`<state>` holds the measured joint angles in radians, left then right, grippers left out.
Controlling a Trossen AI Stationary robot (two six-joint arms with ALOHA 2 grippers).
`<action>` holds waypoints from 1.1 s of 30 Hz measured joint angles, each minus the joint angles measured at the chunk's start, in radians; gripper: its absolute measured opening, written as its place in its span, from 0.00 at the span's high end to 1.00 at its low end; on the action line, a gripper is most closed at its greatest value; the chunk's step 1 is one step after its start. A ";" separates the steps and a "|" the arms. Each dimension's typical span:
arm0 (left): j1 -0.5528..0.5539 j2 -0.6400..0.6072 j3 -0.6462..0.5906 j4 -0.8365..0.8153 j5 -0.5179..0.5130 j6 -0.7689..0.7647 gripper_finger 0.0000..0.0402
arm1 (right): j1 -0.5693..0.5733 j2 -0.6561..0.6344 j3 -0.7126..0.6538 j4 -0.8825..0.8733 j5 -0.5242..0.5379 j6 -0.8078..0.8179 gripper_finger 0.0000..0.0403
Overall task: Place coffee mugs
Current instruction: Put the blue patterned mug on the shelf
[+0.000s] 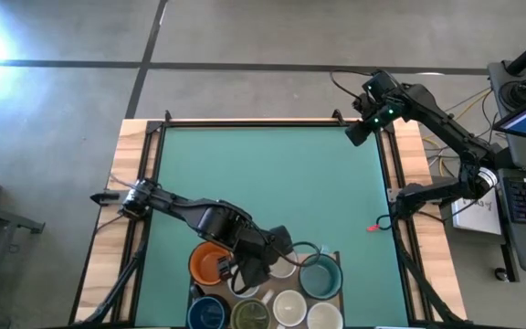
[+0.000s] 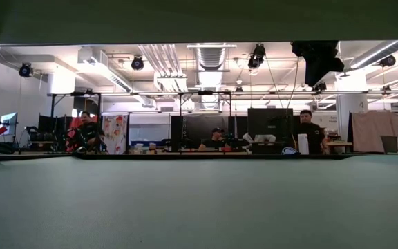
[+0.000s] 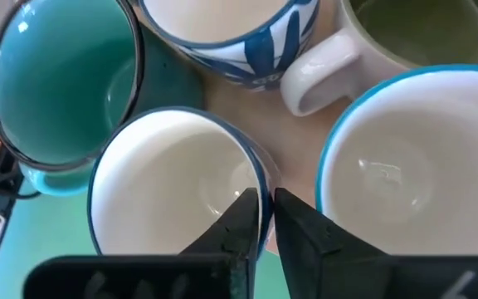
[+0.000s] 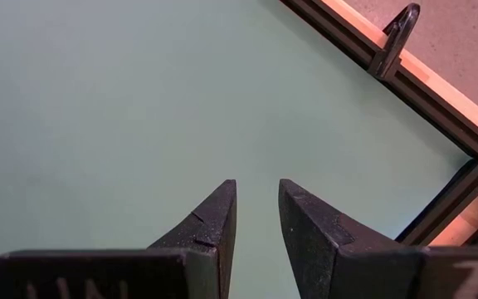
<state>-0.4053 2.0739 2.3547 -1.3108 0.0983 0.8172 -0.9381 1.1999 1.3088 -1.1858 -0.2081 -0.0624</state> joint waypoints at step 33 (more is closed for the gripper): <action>-0.006 -0.034 0.000 0.028 -0.037 0.013 0.97 | 0.000 0.000 0.000 0.018 0.000 0.000 0.80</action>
<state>-0.4118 2.0396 2.3543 -1.2826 0.0611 0.8299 -0.9379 1.1999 1.3089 -1.1683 -0.2081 -0.0625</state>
